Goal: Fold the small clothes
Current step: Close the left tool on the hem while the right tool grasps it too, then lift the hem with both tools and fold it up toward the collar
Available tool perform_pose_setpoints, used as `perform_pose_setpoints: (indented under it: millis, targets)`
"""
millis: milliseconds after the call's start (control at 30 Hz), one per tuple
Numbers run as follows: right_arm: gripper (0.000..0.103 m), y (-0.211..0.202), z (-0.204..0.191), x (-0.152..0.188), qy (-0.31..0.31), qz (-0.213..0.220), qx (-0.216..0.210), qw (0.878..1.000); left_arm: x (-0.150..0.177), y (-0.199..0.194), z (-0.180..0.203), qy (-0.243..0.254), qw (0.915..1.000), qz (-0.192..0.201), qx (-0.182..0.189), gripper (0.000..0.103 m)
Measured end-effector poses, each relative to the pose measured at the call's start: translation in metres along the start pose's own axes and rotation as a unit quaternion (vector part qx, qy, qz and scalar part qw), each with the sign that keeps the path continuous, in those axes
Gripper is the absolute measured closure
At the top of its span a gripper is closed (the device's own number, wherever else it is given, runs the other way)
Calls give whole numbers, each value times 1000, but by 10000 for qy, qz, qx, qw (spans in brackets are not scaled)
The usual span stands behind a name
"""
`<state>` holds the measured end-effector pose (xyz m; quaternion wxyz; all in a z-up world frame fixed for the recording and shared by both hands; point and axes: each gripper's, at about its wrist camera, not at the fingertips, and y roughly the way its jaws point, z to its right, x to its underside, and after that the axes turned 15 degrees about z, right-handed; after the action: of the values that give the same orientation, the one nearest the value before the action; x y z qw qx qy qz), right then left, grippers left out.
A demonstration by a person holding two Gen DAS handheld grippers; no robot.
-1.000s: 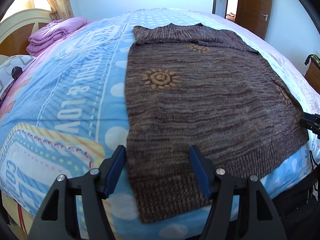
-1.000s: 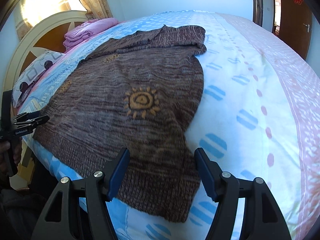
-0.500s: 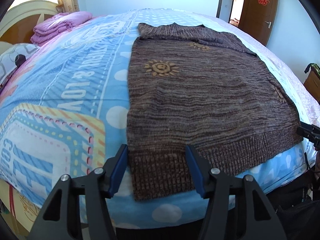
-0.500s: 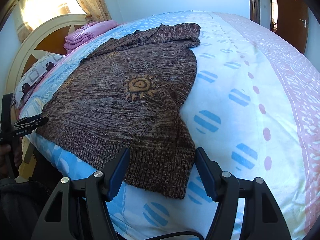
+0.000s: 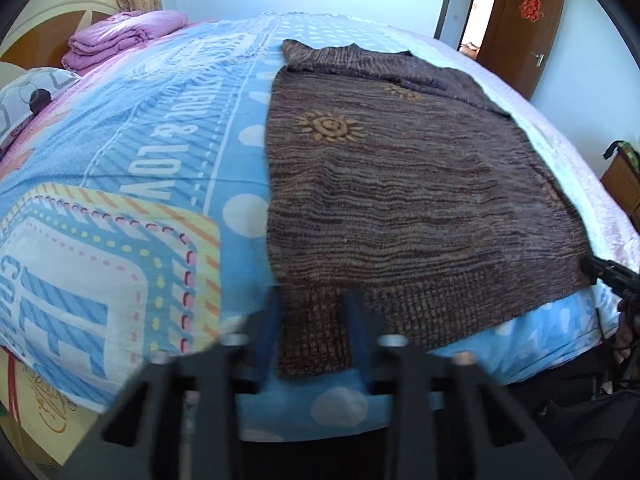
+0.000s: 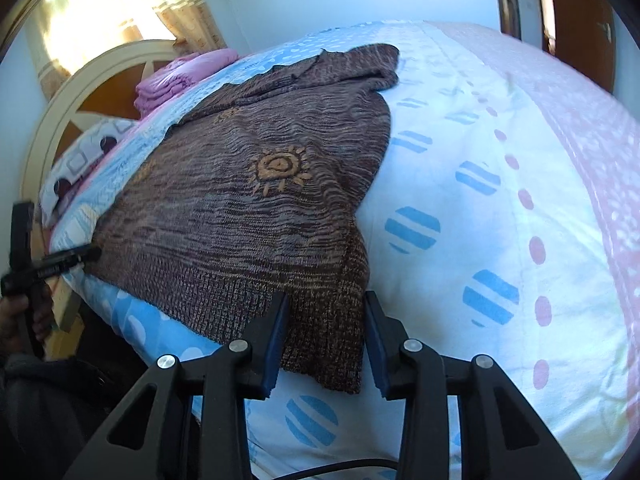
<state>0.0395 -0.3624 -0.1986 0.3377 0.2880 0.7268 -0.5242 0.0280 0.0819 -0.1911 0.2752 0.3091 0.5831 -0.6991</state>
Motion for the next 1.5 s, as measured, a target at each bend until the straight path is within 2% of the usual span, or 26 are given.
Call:
perform_pose_setpoints:
  millis: [67, 300, 400, 533, 733, 967, 1300, 1500]
  targets:
    - [94, -4, 3, -2, 250, 20, -388, 9989, -3, -6, -2, -1, 9999, 13, 106, 92]
    - [95, -47, 11, -18, 479, 781, -849, 9922, -22, -40, -19, -439, 9965, 469, 540, 92]
    - [95, -43, 13, -14, 603, 724, -941, 9911, -19, -33, -23, -558, 9963, 358, 543, 92]
    - [95, -43, 10, -14, 711, 756, -1071, 9888, -17, -23, -28, -876, 9934, 174, 726, 93]
    - [95, -57, 14, -32, 995, 1112, -1268, 9806, -38, -33, -32, -1122, 9870, 476, 1048, 93]
    - [95, -56, 18, -65, 989, 1424, -1172, 9779, -76, -24, -30, -1191, 9819, 764, 1256, 93]
    - [95, -31, 28, -128, 853, 1755, -950, 9762, -126, 13, -33, -1518, 9748, 1033, 1264, 93]
    - [95, -10, 31, -163, 731, 1797, -854, 9773, -156, 29, -36, -1418, 9764, 1136, 1164, 93]
